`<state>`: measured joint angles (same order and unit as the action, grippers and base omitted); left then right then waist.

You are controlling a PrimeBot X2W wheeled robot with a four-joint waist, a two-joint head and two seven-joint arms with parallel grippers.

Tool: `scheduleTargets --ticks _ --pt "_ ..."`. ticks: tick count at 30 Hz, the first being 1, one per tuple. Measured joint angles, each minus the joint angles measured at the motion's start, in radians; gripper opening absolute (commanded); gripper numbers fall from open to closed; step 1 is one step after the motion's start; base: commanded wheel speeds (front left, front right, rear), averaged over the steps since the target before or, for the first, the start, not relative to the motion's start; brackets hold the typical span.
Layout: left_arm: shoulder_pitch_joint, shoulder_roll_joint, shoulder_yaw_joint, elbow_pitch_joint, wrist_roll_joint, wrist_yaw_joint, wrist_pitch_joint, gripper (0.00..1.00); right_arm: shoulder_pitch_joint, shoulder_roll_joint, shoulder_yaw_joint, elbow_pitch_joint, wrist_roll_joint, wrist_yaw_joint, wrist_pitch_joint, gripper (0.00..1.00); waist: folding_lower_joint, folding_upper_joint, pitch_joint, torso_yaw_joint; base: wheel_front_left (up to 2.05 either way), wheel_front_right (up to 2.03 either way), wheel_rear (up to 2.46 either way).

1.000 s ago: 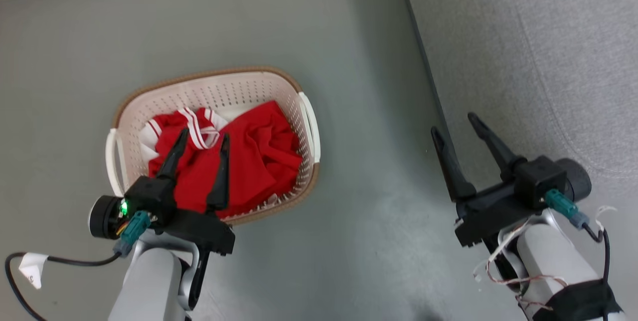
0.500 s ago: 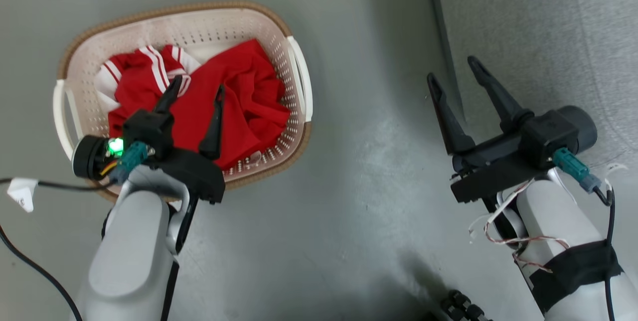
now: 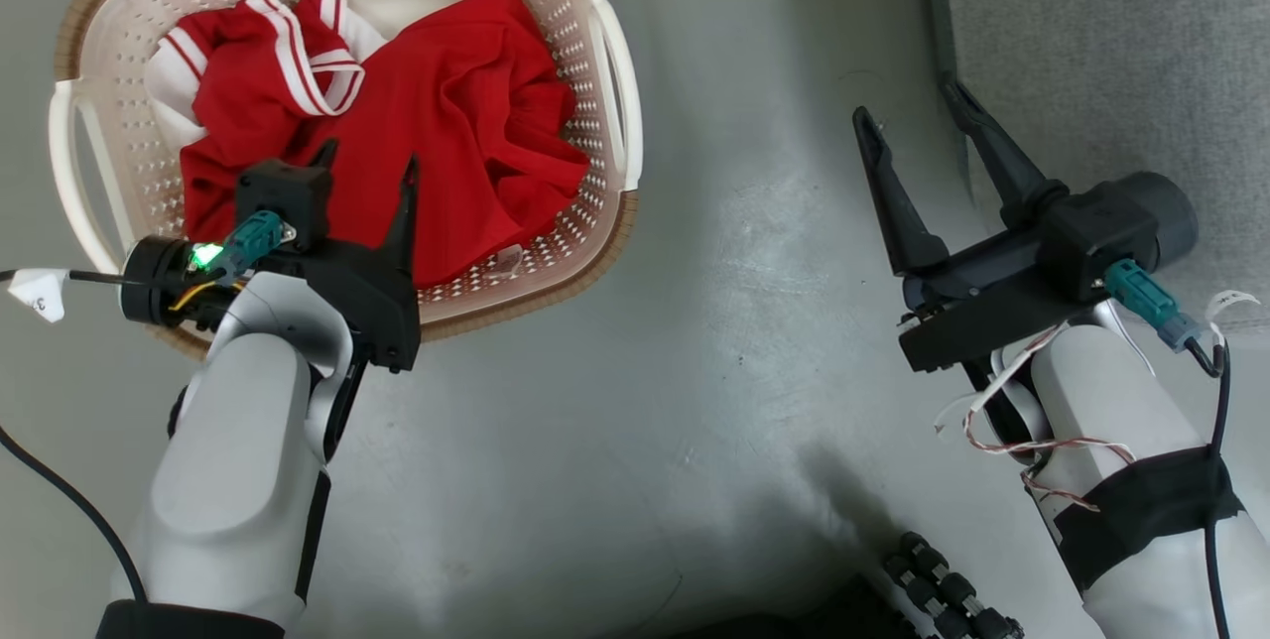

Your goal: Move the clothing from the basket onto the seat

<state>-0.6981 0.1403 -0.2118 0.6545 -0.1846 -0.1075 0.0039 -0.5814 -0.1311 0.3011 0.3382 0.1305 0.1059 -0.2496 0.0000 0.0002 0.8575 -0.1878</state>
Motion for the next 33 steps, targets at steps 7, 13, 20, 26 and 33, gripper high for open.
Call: scheduleTargets --ticks 7,13,20,26,33 --pt "-0.034 0.003 -0.009 0.039 -0.007 -0.008 0.038 1.0 -0.005 0.004 0.012 0.01 -0.004 0.006 0.0 1.0 0.0 -0.0001 0.003 0.014 0.0 0.0 0.0" --pt "-0.041 -0.001 -0.025 0.058 -0.008 -0.008 0.058 1.0 -0.004 0.004 0.012 0.016 -0.004 0.009 0.0 1.0 0.0 -0.0001 0.006 0.018 0.0 0.0 0.0" --pt "-0.064 0.002 -0.029 0.072 -0.017 -0.016 0.083 1.0 -0.005 0.015 0.014 0.016 -0.004 0.009 0.0 1.0 0.0 -0.0001 0.026 0.011 0.0 0.0 0.0" --pt "-0.087 0.007 -0.033 0.08 -0.036 -0.016 0.098 1.0 -0.005 0.017 0.013 0.014 -0.004 0.01 0.0 1.0 0.0 -0.0001 0.05 0.001 0.0 0.0 0.0" --pt "-0.124 0.014 -0.039 0.088 -0.043 -0.016 0.11 1.0 -0.005 0.018 0.007 0.013 -0.004 0.01 0.0 1.0 0.0 -0.0001 0.078 -0.007 0.0 0.0 0.0"
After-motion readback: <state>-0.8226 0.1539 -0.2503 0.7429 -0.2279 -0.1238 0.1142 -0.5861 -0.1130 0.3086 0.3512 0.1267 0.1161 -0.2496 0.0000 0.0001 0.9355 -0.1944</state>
